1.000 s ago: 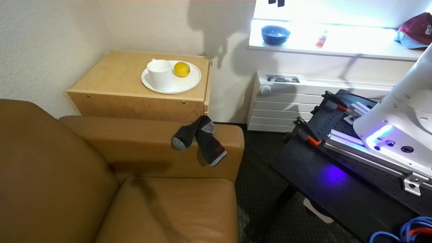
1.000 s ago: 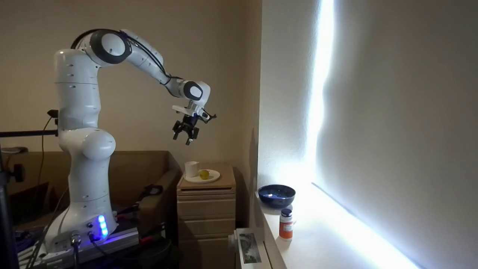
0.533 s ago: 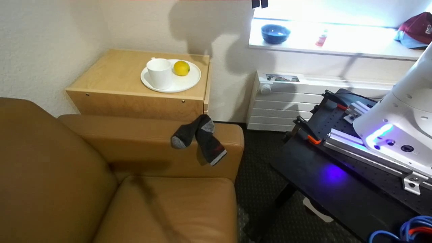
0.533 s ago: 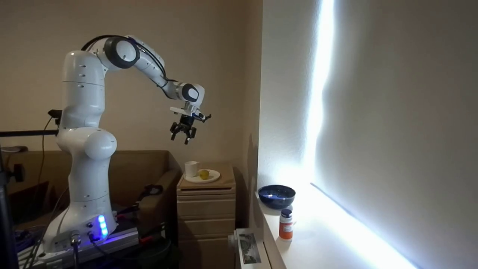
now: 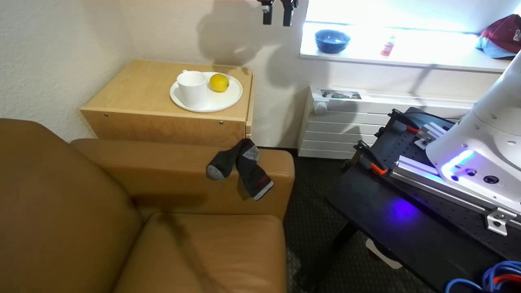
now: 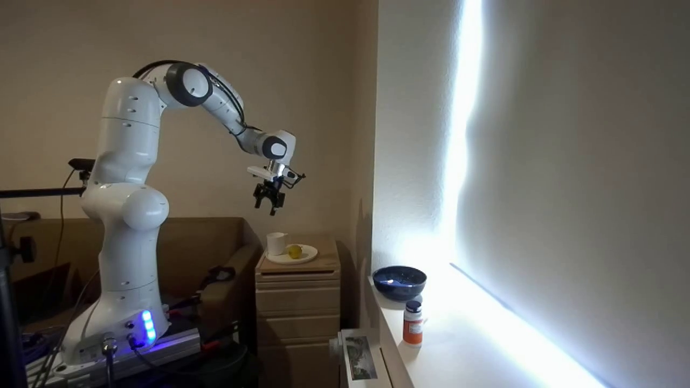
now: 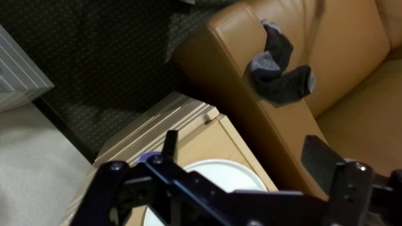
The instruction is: Put the mug on the nightstand and put the lemon in the bowl on the plate
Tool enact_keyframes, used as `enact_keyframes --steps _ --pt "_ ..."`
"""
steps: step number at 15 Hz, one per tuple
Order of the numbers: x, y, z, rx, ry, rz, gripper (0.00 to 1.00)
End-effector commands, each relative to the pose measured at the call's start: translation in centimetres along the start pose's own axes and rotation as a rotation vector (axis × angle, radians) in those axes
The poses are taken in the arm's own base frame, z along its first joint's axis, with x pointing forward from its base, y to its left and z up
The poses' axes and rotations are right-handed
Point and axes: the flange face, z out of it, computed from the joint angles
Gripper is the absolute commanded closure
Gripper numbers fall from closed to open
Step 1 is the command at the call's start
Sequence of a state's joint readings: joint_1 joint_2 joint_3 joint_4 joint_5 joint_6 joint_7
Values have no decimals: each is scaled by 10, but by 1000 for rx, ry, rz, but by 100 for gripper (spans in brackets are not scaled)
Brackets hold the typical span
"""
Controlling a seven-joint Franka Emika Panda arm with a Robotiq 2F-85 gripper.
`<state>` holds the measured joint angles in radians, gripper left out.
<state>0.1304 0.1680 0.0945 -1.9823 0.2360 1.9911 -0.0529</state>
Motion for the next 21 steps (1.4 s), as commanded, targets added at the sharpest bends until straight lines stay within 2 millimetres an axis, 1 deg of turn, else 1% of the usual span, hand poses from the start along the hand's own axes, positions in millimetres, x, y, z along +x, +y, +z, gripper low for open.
enact_keyframes --steps 1,3,4,5,6,7,9,11,15,17,19,21 --pt "33 -30 22 -97 145 50 0" --pt "45 -46 36 -205 179 64 0" --pt "46 -52 40 -252 166 71 0" --pt "43 -59 39 -254 150 77 0" --pt "37 -52 41 -223 156 66 0" --pt "39 -58 44 -233 156 69 0" --pt "40 -63 43 -238 158 68 0" --pt "57 -48 57 -220 172 124 0" --pt "90 -32 73 -166 281 247 0" --pt "108 -26 82 -184 356 299 0" --pt "123 -25 97 -211 393 321 0" --pt "134 -28 112 -239 372 321 0"
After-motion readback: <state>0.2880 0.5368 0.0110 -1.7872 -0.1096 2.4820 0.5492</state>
